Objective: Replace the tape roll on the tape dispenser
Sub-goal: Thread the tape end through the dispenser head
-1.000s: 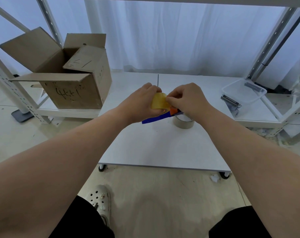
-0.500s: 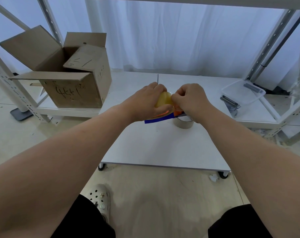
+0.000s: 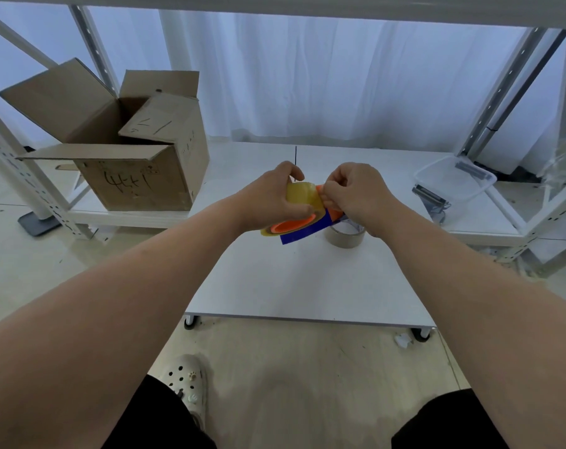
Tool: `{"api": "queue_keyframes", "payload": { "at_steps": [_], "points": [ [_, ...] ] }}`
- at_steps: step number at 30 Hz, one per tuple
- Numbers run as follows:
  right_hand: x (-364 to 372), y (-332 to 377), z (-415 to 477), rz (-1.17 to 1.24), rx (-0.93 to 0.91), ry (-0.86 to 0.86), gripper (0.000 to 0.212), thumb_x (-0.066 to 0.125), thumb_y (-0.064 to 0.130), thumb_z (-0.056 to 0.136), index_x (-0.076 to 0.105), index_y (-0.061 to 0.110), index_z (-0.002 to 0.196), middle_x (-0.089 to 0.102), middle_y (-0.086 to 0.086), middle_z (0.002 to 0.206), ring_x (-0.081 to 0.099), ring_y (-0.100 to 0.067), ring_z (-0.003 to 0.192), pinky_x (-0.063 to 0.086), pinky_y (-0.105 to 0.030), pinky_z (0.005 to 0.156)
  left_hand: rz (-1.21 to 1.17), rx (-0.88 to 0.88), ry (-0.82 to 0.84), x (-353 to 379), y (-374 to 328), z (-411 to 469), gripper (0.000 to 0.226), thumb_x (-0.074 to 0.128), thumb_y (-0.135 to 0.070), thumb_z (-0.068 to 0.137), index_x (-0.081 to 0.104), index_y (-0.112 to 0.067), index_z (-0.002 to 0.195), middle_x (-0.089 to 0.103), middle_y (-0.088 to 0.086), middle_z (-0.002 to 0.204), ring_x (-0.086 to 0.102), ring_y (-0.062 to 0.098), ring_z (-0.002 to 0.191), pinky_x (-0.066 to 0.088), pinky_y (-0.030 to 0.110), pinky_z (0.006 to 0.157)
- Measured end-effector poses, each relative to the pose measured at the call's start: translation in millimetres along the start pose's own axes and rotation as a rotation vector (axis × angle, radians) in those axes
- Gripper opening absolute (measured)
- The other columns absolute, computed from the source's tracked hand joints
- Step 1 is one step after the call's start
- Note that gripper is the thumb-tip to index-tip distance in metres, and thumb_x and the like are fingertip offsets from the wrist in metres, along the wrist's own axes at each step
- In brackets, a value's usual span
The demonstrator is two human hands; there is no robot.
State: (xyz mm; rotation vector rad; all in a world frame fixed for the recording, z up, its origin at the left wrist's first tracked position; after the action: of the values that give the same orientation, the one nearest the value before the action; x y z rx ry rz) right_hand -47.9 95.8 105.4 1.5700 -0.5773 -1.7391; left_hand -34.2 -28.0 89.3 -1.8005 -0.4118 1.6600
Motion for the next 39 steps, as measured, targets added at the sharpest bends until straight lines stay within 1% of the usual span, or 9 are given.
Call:
{"api": "queue_keyframes", "payload": {
  "at_steps": [3,7,12,18,24,27,30,32,39],
  "points": [
    [2.3,9.5,-1.8,-0.129,-0.085,-0.006,0.009,0.050,0.016,0.089,0.058,0.011,0.088,0.056,0.004,0.079,0.055,-0.015,0.078,0.048,-0.023,0.068,-0.002,-0.042,0.086,7.9,3.4,1.3,0.056,0.070,-0.036,0.079,0.045,-0.021,0.126,0.054,-0.003,0.115,0.056,0.015,0.094,0.050,0.019,0.068],
    [6.6,13.3,-4.7,-0.263,-0.145,0.017,0.011,0.051,0.020,0.089,0.059,0.012,0.090,0.060,-0.001,0.089,0.057,-0.017,0.083,0.049,-0.031,0.075,-0.055,-0.099,0.154,16.3,8.8,-0.7,0.055,0.069,-0.033,0.079,0.042,-0.022,0.126,0.053,-0.001,0.115,0.057,0.017,0.094,0.053,0.023,0.070],
    [3.8,14.3,4.1,-0.524,-0.145,-0.029,0.021,0.049,0.030,0.088,0.066,0.017,0.093,0.048,0.000,0.097,0.047,-0.022,0.104,0.030,-0.034,0.084,-0.022,-0.101,0.077,13.3,6.1,-0.9,0.051,0.062,-0.034,0.083,0.037,-0.022,0.126,0.050,-0.002,0.113,0.055,0.022,0.096,0.046,0.021,0.061],
    [-2.2,-6.4,4.2,-0.272,0.052,0.007,0.015,0.053,0.031,0.085,0.064,0.021,0.085,0.051,-0.005,0.122,0.042,-0.026,0.117,0.033,-0.040,0.094,0.112,-0.073,-0.067,4.0,-0.7,0.6,0.047,0.059,-0.051,0.084,0.040,-0.023,0.117,0.053,-0.002,0.100,0.056,0.021,0.085,0.043,0.019,0.056],
    [-9.9,-12.9,4.0,-0.267,0.112,-0.045,0.016,0.053,0.030,0.085,0.062,0.018,0.081,0.048,-0.006,0.120,0.043,-0.026,0.111,0.032,-0.038,0.089,0.051,-0.059,-0.099,-7.5,5.2,-3.1,0.054,0.063,-0.048,0.082,0.039,-0.023,0.123,0.050,-0.004,0.107,0.055,0.020,0.092,0.049,0.023,0.064],
    [-7.6,-24.4,5.1,-0.180,0.155,-0.042,0.021,0.053,0.035,0.078,0.063,0.016,0.074,0.055,-0.010,0.112,0.052,-0.027,0.100,0.044,-0.044,0.091,0.054,-0.057,-0.071,-6.8,5.5,-5.4,0.055,0.063,-0.049,0.082,0.043,-0.024,0.127,0.049,-0.005,0.110,0.052,0.019,0.097,0.046,0.025,0.069],
    [-11.5,-35.4,3.9,0.035,0.194,-0.049,0.024,0.053,0.032,0.073,0.058,0.010,0.063,0.061,-0.015,0.091,0.056,-0.023,0.073,0.052,-0.024,0.069,0.033,-0.036,-0.047,-4.0,6.3,-6.7,0.054,0.064,-0.046,0.082,0.046,-0.023,0.127,0.053,-0.004,0.114,0.052,0.017,0.098,0.044,0.020,0.065],
    [-8.1,-38.6,1.3,0.167,0.202,0.026,0.016,0.054,0.017,0.085,0.059,0.004,0.076,0.057,-0.008,0.077,0.051,-0.012,0.063,0.042,-0.010,0.044,0.023,-0.031,-0.036,-4.2,8.6,-7.3,0.053,0.064,-0.044,0.083,0.046,-0.022,0.128,0.052,-0.005,0.114,0.052,0.015,0.097,0.042,0.016,0.062],
    [19.7,-44.7,0.8,0.185,0.214,0.205,0.008,0.053,0.017,0.089,0.057,0.013,0.085,0.057,-0.003,0.089,0.056,-0.015,0.077,0.044,-0.019,0.053,-0.107,-0.194,0.103,24.5,38.2,-6.8,0.053,0.065,-0.046,0.083,0.049,-0.017,0.123,0.057,0.001,0.110,0.058,0.019,0.097,0.051,0.026,0.072]
  ]
}}
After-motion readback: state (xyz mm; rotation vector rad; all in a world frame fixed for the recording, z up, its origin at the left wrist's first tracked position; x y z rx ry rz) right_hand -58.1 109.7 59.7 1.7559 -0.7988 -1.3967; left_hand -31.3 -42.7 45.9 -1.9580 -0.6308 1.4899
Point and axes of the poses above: each hand's wrist, its own z-axis towards the middle knuckle, its own x-axis out of the palm, y = z × x, the point moved 10 cm from there along z, towards the middle knuckle
